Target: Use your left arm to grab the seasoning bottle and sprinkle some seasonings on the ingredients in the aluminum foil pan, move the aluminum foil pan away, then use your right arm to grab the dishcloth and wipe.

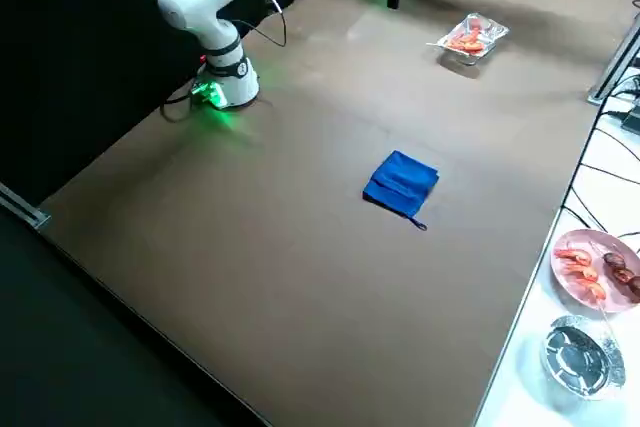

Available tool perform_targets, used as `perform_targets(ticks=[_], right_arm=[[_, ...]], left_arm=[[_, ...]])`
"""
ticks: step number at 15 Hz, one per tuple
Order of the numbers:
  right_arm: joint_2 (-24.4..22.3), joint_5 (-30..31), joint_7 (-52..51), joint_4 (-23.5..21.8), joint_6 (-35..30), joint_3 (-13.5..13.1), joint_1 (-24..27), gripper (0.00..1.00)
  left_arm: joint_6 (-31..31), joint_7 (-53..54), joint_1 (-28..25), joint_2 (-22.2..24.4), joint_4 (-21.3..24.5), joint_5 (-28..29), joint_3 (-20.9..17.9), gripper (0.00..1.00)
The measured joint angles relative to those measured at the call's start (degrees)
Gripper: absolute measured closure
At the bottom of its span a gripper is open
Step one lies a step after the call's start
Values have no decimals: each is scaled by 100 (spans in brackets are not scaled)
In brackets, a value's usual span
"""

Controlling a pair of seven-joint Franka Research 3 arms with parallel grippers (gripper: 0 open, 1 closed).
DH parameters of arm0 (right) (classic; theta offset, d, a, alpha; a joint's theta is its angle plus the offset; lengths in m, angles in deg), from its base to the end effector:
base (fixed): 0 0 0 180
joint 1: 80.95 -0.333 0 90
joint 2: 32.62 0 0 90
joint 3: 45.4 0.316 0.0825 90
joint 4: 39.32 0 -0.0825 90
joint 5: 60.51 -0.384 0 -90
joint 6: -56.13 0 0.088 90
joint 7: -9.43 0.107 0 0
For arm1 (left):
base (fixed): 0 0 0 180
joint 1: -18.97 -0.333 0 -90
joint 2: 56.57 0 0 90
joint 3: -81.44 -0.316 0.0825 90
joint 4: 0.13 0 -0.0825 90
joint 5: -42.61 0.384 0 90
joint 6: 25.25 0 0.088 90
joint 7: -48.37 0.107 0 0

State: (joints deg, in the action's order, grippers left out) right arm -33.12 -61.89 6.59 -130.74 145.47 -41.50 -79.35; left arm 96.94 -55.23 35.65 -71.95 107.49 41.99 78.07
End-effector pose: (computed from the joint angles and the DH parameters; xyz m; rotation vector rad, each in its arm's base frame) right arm 0.5495 0.0248 0.6167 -3.1145 -0.1397 0.0428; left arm 0.5997 -0.1442 0.3679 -2.2010 -2.2206 0.0025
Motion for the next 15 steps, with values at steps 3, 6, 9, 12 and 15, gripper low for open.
perform_targets(ticks=[3, 6, 9, 12, 15], right_arm=[[10, 0, 0, 0, 0, 0, 0, 0], [18, 0, 0, 0, 0, 1, -1, 0], [19, 0, 0, 0, 0, 2, -8, 0], [19, 0, 0, 0, 0, -1, -6, 0], [19, 0, 0, 0, 0, 0, -6, 0]], left_arm=[[-488, 0, 84, 45, -337, 17, 2, 78], [-915, -1, 232, 104, -653, 121, 3, 78], [-1231, -50, 413, 152, -1049, 294, 1, 78], [-1533, -315, 627, 154, -1353, 647, -5, 78], [-1637, -826, 897, 112, -1401, 1009, -15, 78]])
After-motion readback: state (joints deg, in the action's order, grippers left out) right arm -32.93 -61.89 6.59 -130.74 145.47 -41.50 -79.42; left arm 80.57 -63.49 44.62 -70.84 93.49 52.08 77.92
